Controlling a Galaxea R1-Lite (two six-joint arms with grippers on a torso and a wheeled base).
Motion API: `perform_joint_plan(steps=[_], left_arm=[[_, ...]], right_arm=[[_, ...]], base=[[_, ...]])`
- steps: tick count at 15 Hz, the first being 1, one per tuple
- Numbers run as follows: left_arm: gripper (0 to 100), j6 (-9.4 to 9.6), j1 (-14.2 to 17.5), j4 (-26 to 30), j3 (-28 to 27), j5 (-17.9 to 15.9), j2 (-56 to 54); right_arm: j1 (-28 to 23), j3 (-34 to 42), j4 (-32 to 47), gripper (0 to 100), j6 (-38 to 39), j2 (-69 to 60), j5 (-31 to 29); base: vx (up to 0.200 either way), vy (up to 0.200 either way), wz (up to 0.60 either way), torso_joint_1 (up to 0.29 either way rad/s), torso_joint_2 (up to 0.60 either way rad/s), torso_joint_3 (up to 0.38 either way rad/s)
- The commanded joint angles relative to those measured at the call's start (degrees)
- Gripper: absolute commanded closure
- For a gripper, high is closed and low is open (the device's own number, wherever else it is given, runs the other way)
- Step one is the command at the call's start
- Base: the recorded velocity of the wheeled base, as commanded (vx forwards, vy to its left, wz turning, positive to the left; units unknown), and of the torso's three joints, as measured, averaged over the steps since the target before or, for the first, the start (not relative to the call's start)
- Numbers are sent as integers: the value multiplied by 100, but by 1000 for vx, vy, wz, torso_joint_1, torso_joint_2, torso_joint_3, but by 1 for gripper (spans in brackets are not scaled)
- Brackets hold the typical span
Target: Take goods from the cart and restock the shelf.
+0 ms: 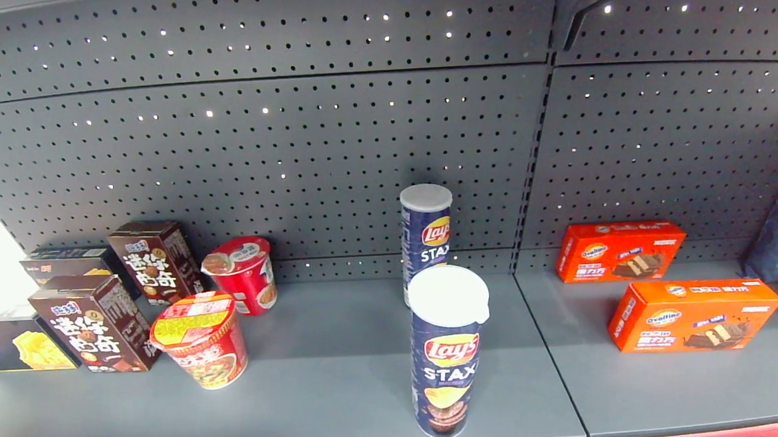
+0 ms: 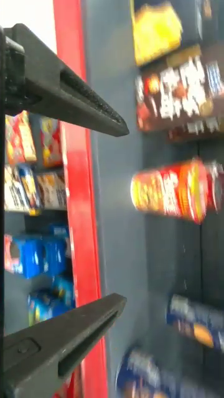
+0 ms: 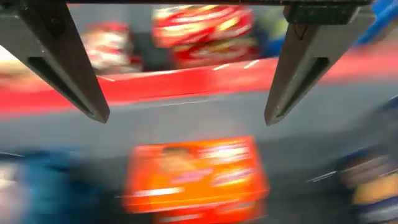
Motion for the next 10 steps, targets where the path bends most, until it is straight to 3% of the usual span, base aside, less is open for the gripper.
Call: perform_joint_plan(steps=[1,3,4,5,6,7,8,10], left_arm=[[0,9,1,-17,0,112,-10],[0,-8,1,-104,0,103,-10],[0,-26,1,-122,0,95,-10],[0,-8,1,-78,0,-72,-10],[0,132,1,-8,0,-626,-10],[0,255,1,10,0,-960,-10],[0,247,1,1,-9,-1206,-10],[0,185,1,-17,0,-1241,-10]], right_arm=[[0,43,-31,0,-164,13,166],[0,149,-215,0,-243,13,1071],[0,149,-171,0,-234,13,1009],[0,149,154,0,-296,13,957],[0,131,171,0,-375,13,965],[0,140,154,0,-375,13,965],[0,140,145,0,-375,13,965],[0,149,136,0,-375,13,965]], base=[[0,0,0,0,0,0],[0,0,0,0,0,0],[0,0,0,0,0,0],[0,0,0,0,0,0],[0,0,0,0,0,0],[0,0,0,0,0,0],[0,0,0,0,0,0],[0,0,0,0,0,0]])
